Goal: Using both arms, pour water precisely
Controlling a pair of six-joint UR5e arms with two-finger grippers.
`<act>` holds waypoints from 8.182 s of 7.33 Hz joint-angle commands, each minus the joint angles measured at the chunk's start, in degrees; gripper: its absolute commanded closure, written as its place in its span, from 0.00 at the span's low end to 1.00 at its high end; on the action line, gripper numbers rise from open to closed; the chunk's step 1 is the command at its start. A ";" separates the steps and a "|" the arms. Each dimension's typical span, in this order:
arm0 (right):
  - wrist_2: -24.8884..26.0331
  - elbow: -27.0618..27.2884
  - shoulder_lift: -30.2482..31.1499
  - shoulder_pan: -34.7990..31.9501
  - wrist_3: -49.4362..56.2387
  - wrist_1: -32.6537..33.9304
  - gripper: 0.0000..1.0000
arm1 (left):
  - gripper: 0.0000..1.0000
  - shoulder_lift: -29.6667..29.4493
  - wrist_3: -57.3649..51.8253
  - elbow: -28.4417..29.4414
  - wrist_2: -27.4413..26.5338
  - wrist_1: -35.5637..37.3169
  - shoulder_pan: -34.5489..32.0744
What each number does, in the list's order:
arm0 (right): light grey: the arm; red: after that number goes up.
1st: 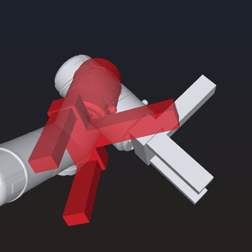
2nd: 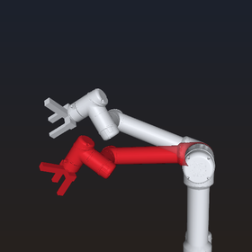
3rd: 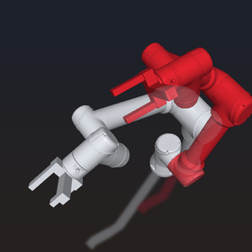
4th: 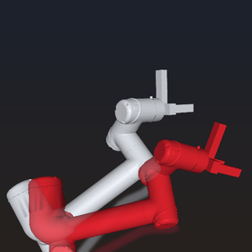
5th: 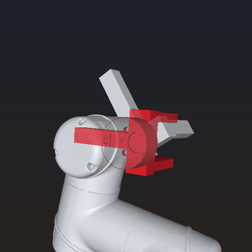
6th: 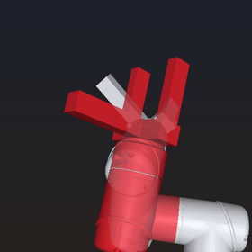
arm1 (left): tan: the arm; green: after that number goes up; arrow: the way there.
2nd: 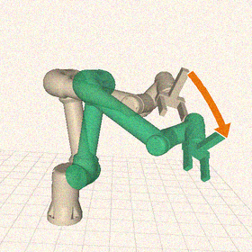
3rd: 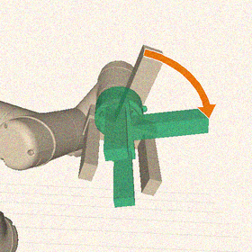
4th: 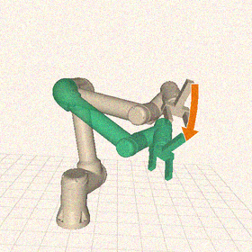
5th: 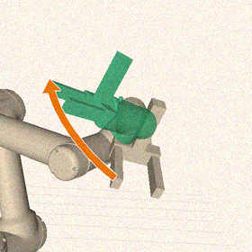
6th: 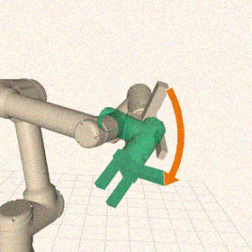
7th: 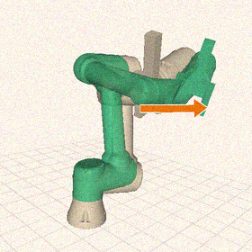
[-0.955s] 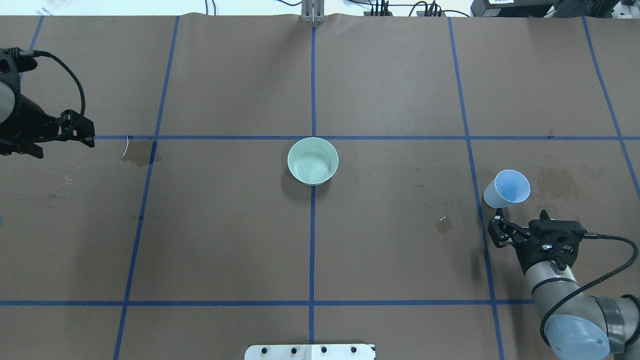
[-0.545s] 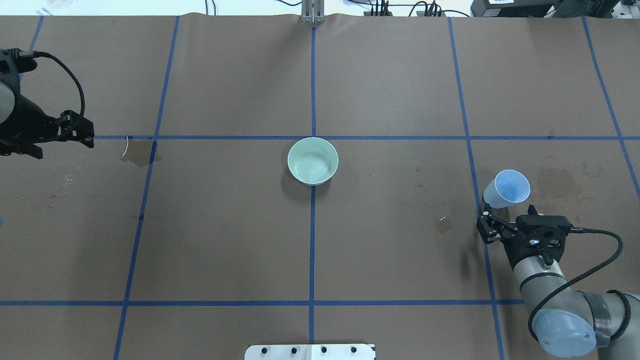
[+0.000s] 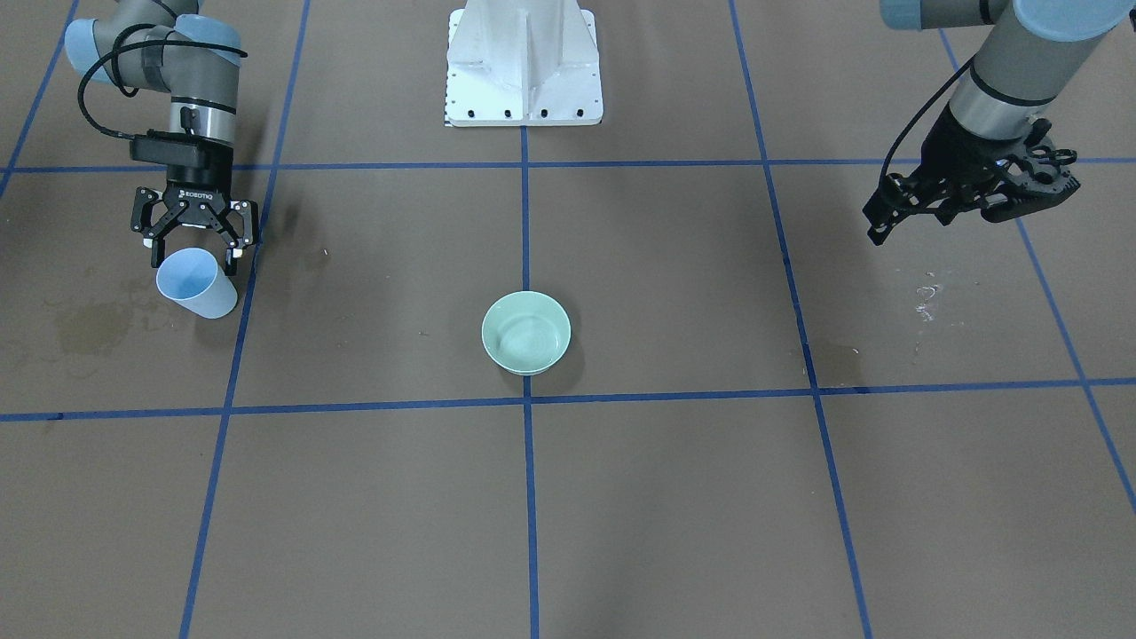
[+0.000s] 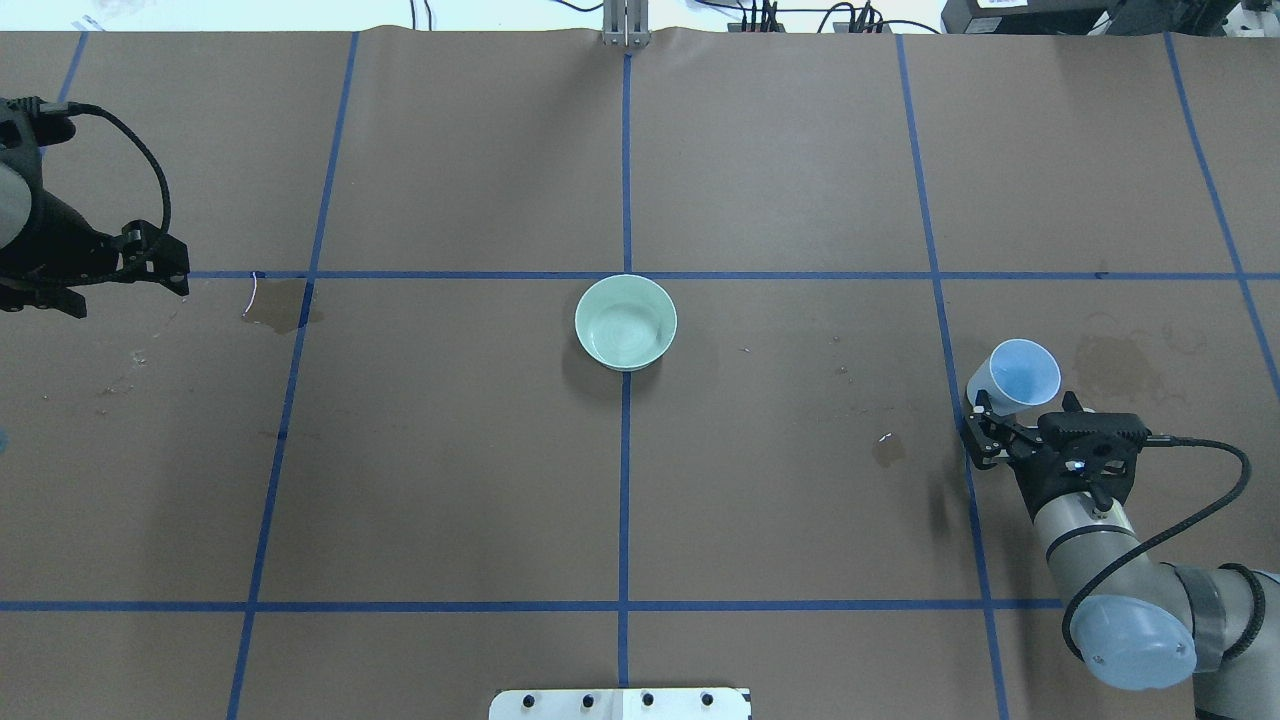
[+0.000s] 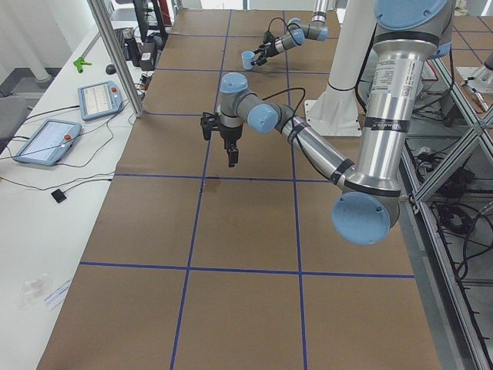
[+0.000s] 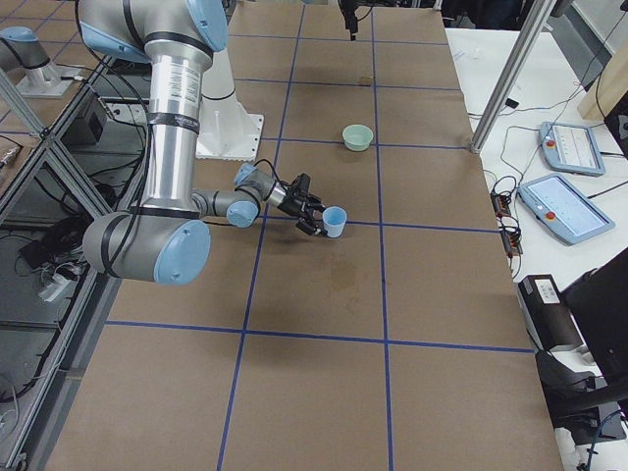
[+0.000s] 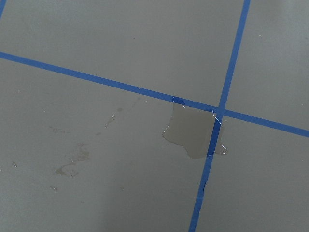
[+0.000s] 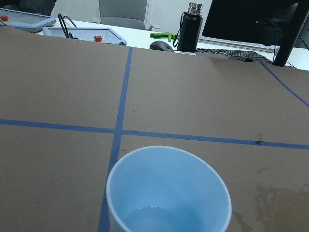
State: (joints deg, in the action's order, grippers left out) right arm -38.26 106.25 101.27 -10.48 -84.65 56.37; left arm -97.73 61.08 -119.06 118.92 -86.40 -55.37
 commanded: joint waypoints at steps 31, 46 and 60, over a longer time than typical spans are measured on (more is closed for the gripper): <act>-18.60 -3.68 -16.80 -17.73 40.26 -21.66 1.00 | 0.00 -0.09 0.53 -0.65 0.18 0.00 0.00; -57.08 -9.14 -43.42 -19.93 58.79 11.43 1.00 | 0.00 -0.53 -23.29 5.41 0.26 0.88 -8.70; -68.26 -28.01 -69.43 -20.81 71.11 56.54 1.00 | 0.00 0.79 -23.64 5.41 0.18 0.26 -9.49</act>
State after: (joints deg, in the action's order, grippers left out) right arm -106.45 81.10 34.44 -31.38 -13.96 109.83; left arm -96.95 37.44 -113.64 119.07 -86.13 -64.85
